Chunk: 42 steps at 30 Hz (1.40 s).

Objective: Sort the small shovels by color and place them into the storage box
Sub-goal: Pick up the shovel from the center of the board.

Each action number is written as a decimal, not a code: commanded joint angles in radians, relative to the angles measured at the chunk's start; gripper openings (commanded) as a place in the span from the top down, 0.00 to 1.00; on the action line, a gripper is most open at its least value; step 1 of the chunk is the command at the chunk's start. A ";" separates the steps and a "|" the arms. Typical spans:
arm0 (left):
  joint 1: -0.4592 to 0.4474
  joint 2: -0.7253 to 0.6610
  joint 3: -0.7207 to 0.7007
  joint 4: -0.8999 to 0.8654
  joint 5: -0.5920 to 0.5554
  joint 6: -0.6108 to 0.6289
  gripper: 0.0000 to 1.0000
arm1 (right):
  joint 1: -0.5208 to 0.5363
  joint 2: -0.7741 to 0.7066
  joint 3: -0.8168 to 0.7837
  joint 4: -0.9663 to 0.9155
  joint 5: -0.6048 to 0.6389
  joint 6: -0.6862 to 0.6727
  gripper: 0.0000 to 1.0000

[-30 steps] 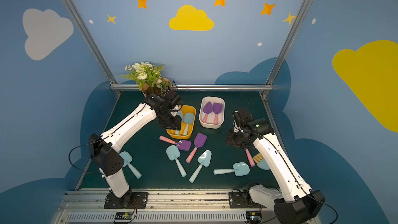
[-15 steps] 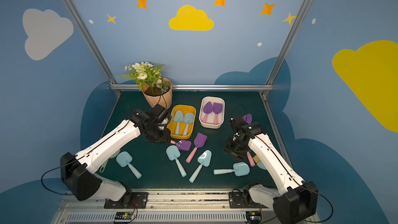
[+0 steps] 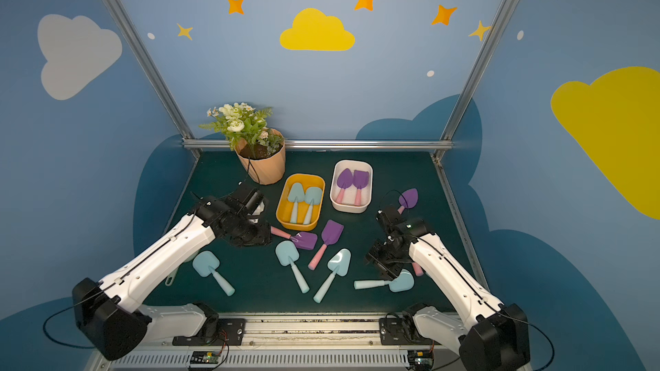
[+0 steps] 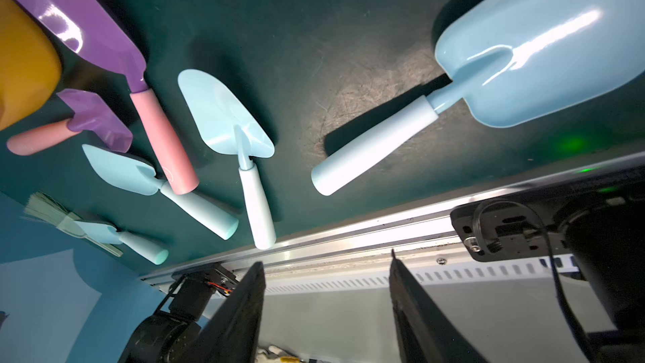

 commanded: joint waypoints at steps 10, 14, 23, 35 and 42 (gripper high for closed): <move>0.014 -0.037 -0.042 0.031 0.009 -0.030 0.49 | 0.124 -0.071 -0.119 0.157 0.082 0.417 0.37; 0.021 -0.056 -0.043 0.030 0.006 -0.020 0.49 | 0.155 -0.049 -0.136 0.195 0.103 0.498 0.36; 0.056 -0.103 -0.060 0.026 0.011 -0.018 0.49 | 0.190 0.035 -0.168 0.281 0.086 0.615 0.35; 0.081 -0.104 -0.079 0.035 0.026 -0.008 0.49 | 0.230 0.145 -0.193 0.335 0.037 0.676 0.35; 0.086 -0.110 -0.094 0.039 0.026 -0.009 0.49 | 0.244 0.170 -0.203 0.349 0.018 0.693 0.35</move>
